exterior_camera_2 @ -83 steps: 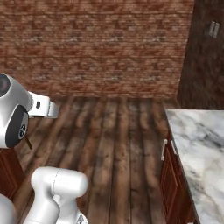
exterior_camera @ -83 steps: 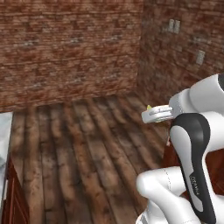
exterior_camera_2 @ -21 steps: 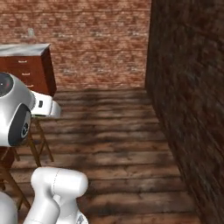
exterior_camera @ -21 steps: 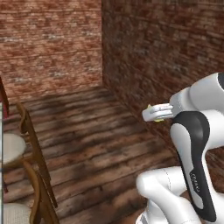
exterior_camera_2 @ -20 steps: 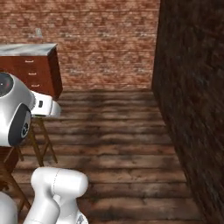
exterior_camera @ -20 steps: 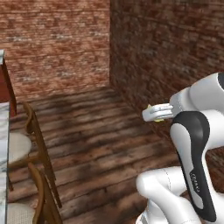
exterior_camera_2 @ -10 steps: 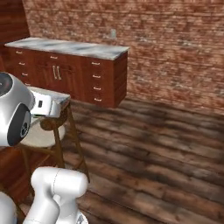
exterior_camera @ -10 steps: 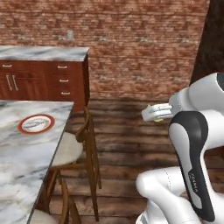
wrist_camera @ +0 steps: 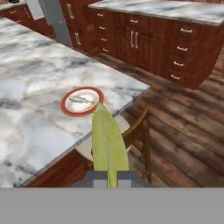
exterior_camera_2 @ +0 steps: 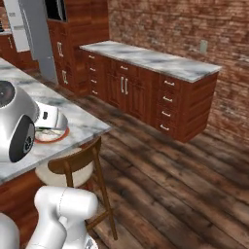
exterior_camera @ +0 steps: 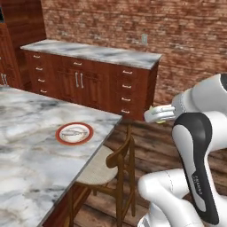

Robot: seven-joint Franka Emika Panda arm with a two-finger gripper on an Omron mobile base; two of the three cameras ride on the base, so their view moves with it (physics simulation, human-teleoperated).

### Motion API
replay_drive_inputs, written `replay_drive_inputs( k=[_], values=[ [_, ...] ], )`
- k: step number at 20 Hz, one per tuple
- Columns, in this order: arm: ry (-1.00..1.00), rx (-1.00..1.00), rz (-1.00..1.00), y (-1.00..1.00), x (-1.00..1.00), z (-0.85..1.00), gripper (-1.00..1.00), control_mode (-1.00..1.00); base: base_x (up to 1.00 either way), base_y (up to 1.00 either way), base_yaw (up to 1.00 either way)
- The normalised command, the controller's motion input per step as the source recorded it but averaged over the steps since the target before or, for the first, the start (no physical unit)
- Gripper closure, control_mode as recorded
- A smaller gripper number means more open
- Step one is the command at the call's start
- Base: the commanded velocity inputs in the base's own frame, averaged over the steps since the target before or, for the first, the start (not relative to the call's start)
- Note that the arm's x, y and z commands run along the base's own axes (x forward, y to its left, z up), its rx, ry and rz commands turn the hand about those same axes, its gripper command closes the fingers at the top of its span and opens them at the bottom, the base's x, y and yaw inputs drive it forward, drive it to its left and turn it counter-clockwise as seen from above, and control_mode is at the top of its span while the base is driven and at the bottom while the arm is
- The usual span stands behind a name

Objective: Take the lemon wedge from the fridge and place it on the plate with fish on the dining counter.

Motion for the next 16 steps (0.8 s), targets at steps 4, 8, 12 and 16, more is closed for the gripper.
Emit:
replay_drive_inputs(
  k=[4,8,12,16],
  values=[
    [0.0,0.0,0.0,0.0,0.0,0.0,1.0,1.0,1.0,0.0,0.61],
    [0.0,0.0,0.14,0.01,0.25,-0.17,1.0,-1.0,0.75,0.02,0.44],
    [-0.04,0.0,0.36,0.09,1.0,-0.55,1.0,-1.0,0.0,0.0,0.0],
    [0.0,-0.01,0.17,0.11,1.0,-0.32,1.0,-1.0,0.0,0.0,0.0]
  ],
)
